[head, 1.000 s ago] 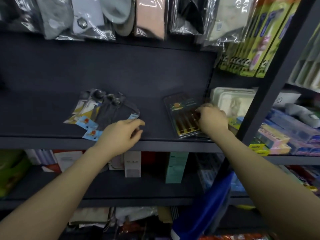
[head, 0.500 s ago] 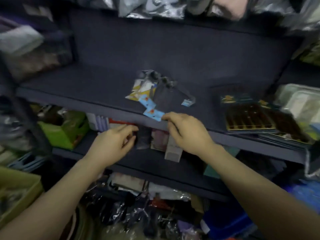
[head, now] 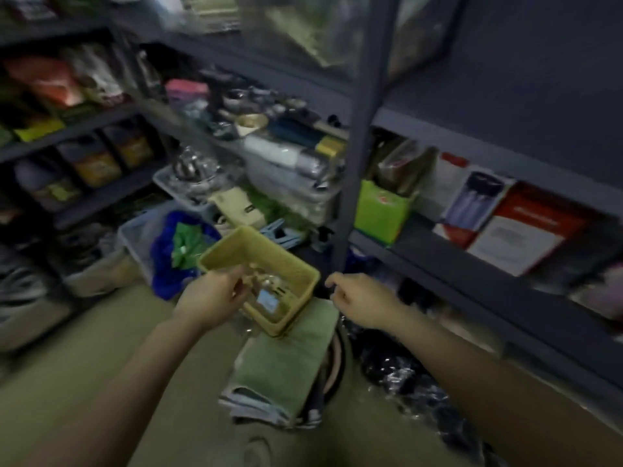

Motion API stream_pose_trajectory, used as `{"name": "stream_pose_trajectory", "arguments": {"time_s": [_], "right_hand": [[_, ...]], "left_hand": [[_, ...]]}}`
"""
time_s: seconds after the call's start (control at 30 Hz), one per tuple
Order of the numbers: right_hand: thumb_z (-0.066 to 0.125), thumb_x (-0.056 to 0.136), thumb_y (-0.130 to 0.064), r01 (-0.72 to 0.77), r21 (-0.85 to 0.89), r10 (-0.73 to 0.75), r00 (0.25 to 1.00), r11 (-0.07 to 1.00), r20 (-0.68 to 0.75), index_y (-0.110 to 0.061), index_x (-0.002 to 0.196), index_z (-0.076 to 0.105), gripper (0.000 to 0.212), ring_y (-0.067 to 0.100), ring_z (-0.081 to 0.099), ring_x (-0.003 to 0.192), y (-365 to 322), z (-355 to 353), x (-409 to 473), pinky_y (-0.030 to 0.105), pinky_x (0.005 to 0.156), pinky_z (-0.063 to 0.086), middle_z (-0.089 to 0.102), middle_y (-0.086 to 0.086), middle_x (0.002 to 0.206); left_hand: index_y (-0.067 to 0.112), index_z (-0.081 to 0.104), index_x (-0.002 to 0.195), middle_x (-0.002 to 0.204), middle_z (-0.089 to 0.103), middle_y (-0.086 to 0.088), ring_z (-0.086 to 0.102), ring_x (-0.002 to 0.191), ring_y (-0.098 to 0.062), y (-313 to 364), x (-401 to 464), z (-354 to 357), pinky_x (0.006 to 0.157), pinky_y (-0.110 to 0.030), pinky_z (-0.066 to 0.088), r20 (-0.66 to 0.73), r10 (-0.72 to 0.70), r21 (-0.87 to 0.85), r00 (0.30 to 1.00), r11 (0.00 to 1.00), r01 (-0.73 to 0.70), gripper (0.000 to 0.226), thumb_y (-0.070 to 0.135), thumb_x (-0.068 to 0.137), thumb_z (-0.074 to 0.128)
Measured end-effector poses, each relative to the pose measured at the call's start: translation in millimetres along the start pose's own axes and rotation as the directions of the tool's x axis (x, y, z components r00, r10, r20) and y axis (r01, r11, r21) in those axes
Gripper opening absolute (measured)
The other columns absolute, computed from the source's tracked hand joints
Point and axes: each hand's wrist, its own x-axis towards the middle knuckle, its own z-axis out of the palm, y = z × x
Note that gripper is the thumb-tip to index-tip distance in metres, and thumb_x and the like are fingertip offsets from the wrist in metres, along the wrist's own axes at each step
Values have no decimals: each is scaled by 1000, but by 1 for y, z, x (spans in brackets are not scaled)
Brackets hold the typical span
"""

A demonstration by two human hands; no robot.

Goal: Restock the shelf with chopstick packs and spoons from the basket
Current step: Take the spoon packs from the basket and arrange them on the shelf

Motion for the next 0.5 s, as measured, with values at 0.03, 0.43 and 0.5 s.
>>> {"name": "stream_pose_trajectory", "arguments": {"time_s": [0.03, 0.43, 0.5], "right_hand": [[39, 95, -27, -15, 14, 15, 1000, 1000, 25, -13, 112, 51, 26, 34, 61, 93, -12, 17, 25, 44, 77, 52, 62, 13, 104], [42, 94, -45, -635, 448, 411, 761, 630, 502, -2, 123, 53, 53, 23, 53, 100, -38, 175, 250, 26, 79, 33, 54, 14, 105], [48, 90, -50, -699, 392, 395, 683, 598, 615, -4, 109, 58, 51, 26, 61, 93, -31, 194, 275, 30, 76, 43, 63, 13, 100]], "left_hand": [[11, 57, 97, 87, 65, -10, 63, 79, -31, -26, 4, 0, 63, -37, 50, 11, 1, -11, 1000, 1000, -1, 25, 30, 86, 45], [9, 60, 106, 91, 60, -12, 58, 81, -30, -183, 87, 93, 58, -34, 49, 127, 73, -36, 989, 997, -69, 52, 34, 78, 24], [8, 62, 98, 86, 62, -12, 60, 76, -29, -186, 98, 105, 55, -30, 45, 117, 115, -63, 987, 992, -108, 44, 30, 78, 30]]}}
